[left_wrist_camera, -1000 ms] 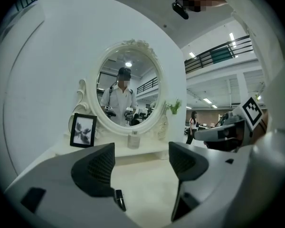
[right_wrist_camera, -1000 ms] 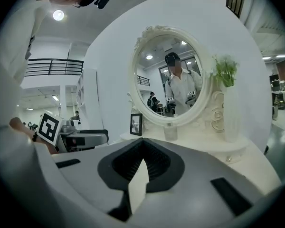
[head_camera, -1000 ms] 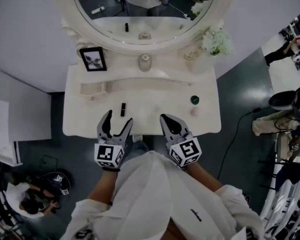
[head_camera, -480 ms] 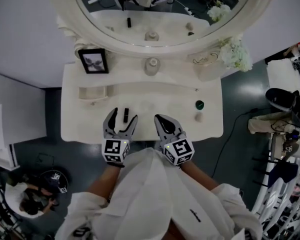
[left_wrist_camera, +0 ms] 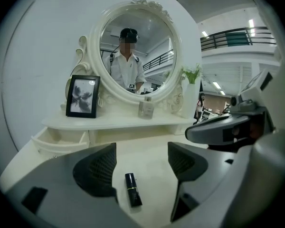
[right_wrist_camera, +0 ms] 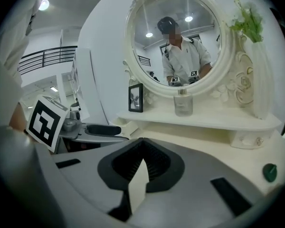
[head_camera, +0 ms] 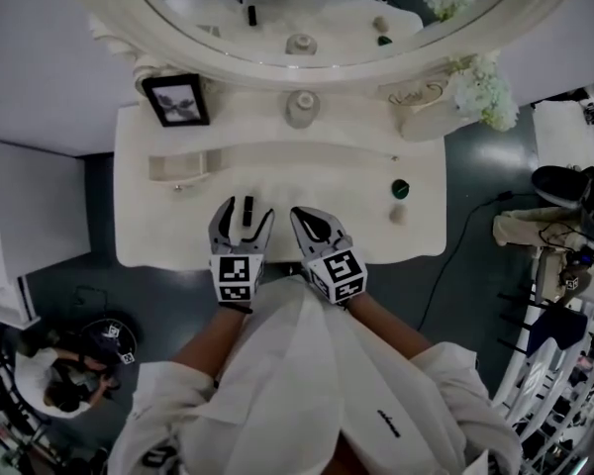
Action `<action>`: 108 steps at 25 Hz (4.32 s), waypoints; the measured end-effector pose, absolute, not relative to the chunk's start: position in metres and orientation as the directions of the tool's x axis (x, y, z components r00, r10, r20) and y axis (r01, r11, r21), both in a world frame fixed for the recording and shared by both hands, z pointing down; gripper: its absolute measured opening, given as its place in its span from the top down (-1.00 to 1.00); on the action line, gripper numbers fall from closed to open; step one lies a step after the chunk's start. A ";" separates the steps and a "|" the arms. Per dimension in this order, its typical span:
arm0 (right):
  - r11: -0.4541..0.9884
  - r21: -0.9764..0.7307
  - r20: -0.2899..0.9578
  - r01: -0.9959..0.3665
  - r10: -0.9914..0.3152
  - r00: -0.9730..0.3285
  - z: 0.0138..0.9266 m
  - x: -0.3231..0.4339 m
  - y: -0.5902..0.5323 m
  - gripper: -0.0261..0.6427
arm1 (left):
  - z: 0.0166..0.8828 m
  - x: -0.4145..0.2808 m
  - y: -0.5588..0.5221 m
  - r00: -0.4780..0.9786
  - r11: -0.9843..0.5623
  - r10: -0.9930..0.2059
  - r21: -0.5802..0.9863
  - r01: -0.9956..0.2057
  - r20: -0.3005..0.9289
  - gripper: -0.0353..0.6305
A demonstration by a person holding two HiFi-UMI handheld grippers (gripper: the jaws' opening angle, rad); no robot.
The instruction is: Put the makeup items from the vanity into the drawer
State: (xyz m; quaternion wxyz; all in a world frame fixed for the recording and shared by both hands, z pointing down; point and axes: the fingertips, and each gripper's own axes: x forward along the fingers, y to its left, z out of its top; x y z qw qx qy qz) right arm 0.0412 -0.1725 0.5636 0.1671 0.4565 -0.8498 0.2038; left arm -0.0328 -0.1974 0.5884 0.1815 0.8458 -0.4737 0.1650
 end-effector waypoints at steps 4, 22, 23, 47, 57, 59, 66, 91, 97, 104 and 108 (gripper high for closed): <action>0.533 -0.199 0.487 -0.822 -0.675 -0.555 0.576 0.035 -0.177 0.87 | 0.603 -0.038 -0.198 0.459 -0.459 -0.745 0.127 -0.879 0.483 -0.15; 0.621 -0.237 0.598 -0.747 -0.513 -0.616 0.645 0.003 -0.188 0.87 | 0.687 -0.043 -0.188 0.339 -0.419 -0.636 0.058 -0.906 0.693 -0.01; 0.617 -0.242 0.600 -0.749 -0.512 -0.615 0.647 0.003 -0.189 0.87 | 0.689 -0.043 -0.189 0.338 -0.419 -0.632 0.059 -0.906 0.698 0.00; 0.604 -0.250 0.594 -0.757 -0.521 -0.613 0.654 0.007 -0.192 0.87 | 0.704 -0.040 -0.191 0.322 -0.415 -0.605 0.057 -0.908 0.728 0.51; 0.614 -0.249 0.584 -0.749 -0.522 -0.622 0.647 0.001 -0.193 0.87 | 0.691 -0.042 -0.194 0.346 -0.393 -0.615 0.105 -0.913 0.709 0.55; 0.619 -0.246 0.581 -0.746 -0.522 -0.624 0.646 -0.001 -0.195 0.87 | 0.686 -0.041 -0.196 0.355 -0.384 -0.622 0.124 -0.915 0.698 0.55; 0.634 -0.241 0.583 -0.735 -0.511 -0.632 0.641 -0.014 -0.200 0.87 | 0.656 -0.047 -0.208 0.373 -0.355 -0.668 0.165 -0.920 0.644 0.55; 0.770 -0.176 0.490 -0.614 -0.472 -0.733 0.587 -0.125 -0.266 0.87 | 0.600 -0.169 -0.266 0.195 -0.120 -0.826 0.173 -0.978 0.528 0.55; 0.793 -0.158 0.488 -0.588 -0.455 -0.745 0.585 -0.154 -0.279 0.87 | 0.607 -0.192 -0.279 0.167 -0.091 -0.820 0.163 -0.982 0.547 0.55; 0.793 -0.142 0.509 -0.592 -0.454 -0.731 0.591 -0.168 -0.296 0.87 | 0.610 -0.199 -0.293 0.180 -0.100 -0.801 0.169 -0.980 0.571 0.55; 0.784 -0.141 0.517 -0.604 -0.462 -0.721 0.597 -0.167 -0.302 0.87 | 0.615 -0.201 -0.299 0.191 -0.111 -0.787 0.171 -0.979 0.586 0.55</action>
